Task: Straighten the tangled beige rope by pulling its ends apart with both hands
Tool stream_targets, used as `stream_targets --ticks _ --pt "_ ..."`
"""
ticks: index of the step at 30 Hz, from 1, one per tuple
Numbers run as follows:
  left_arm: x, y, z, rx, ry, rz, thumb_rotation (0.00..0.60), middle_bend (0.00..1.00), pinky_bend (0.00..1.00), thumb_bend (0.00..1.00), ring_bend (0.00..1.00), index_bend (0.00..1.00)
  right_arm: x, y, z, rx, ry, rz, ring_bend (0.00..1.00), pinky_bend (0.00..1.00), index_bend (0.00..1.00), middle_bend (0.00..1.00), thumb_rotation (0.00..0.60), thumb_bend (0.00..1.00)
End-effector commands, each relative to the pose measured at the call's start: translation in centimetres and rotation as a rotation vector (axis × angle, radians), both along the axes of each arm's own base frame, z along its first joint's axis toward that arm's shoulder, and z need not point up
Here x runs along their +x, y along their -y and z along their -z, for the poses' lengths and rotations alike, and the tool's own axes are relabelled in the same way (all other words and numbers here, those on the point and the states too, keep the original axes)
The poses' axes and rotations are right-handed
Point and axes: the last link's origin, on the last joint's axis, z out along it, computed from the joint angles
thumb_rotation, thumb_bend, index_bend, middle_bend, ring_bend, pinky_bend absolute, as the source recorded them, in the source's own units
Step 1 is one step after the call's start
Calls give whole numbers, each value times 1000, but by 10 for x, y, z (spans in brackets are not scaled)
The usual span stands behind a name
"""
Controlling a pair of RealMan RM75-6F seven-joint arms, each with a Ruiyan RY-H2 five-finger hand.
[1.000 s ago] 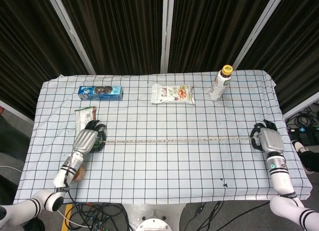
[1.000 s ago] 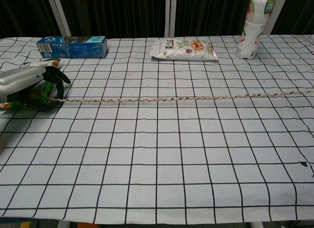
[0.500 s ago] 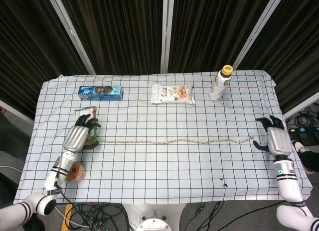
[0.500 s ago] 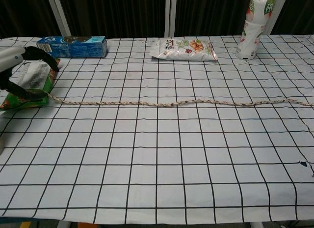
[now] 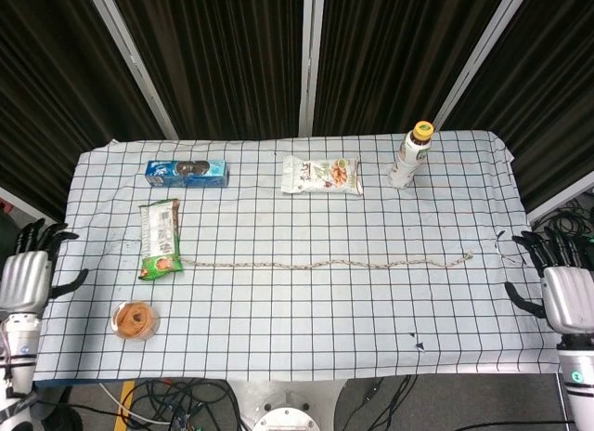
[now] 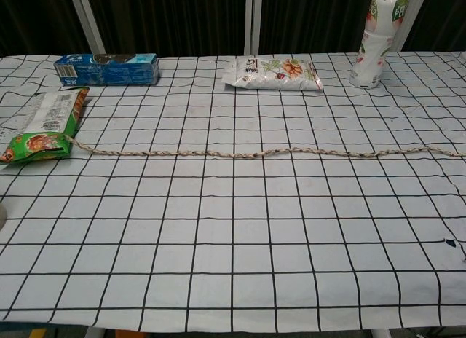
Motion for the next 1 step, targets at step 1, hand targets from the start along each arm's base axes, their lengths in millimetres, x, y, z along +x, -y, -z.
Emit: stream_targets --ticks 1 --pt "-3 31 -8 24 -10 -37 600 160 0 185 26 292 0 -18 2 11 0 7 0 0 185 148 600 220"
